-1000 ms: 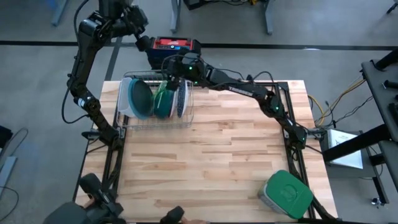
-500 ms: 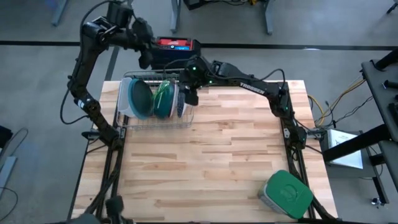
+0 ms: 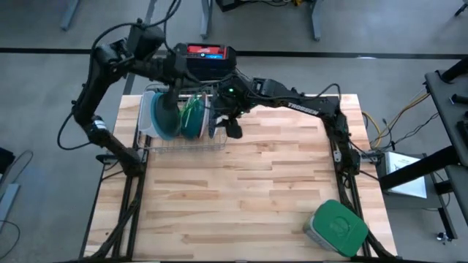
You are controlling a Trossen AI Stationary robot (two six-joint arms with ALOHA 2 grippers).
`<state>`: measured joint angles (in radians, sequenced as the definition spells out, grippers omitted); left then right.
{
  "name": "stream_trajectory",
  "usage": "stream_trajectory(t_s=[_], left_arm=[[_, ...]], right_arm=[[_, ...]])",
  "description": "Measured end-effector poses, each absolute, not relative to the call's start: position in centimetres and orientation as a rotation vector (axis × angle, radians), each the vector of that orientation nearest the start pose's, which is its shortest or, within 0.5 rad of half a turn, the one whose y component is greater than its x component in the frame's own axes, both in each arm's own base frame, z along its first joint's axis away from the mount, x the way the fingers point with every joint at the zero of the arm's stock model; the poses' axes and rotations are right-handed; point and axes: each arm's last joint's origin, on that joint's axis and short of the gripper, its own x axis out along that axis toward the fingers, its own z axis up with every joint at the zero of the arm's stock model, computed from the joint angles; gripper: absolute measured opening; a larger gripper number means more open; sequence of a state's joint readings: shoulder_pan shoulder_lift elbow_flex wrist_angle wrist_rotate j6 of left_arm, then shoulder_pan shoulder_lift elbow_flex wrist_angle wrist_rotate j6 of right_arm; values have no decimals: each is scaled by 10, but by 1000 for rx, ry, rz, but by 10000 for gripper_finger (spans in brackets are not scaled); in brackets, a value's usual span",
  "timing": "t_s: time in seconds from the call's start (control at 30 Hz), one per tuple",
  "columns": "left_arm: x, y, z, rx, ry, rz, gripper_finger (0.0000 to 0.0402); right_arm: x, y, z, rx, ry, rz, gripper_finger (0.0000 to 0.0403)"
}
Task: Sort dishes
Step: Return to Home Position
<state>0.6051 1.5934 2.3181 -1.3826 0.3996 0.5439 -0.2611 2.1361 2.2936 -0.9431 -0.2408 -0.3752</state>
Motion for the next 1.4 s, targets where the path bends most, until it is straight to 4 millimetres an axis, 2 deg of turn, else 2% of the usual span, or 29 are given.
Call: stream_trajectory(t_s=[0.1, 0.23, 0.37, 0.5, 0.63, 0.8, 0.9, 1.07, 1.13, 1.23, 1.4], left_arm=[[217, 107, 524, 240, 487, -52, 0], [234, 70, 524, 294, 378, -140, 0], [238, 29, 512, 345, 374, -144, 0], [234, -3, 486, 369, 396, -46, 0], [227, -25, 449, 363, 397, -39, 0], [212, -34, 404, 337, 351, -59, 0], [201, -35, 371, 326, 352, -66, 0], [190, -36, 314, 249, 306, -67, 0], [187, -38, 302, 215, 230, -88, 0], [183, -43, 296, 237, 109, -176, 0], [175, -42, 281, 259, 119, -195, 0]], right_arm=[[436, -103, 370, -124, 658, 252, 149], [410, -75, 394, -190, 552, 310, 143], [373, -40, 406, -233, 486, 368, 139], [332, -11, 402, -277, 396, 359, 140], [293, 9, 384, -336, 329, 252, 138], [247, 24, 366, -366, 211, 208, 135], [223, 28, 349, -368, 155, 221, 135], [193, 23, 311, -379, 125, 181, 131], [185, 22, 296, -382, 121, 160, 125], [172, 20, 280, -383, 92, 138, 113], [153, 17, 253, -374, 87, 117, 94]])
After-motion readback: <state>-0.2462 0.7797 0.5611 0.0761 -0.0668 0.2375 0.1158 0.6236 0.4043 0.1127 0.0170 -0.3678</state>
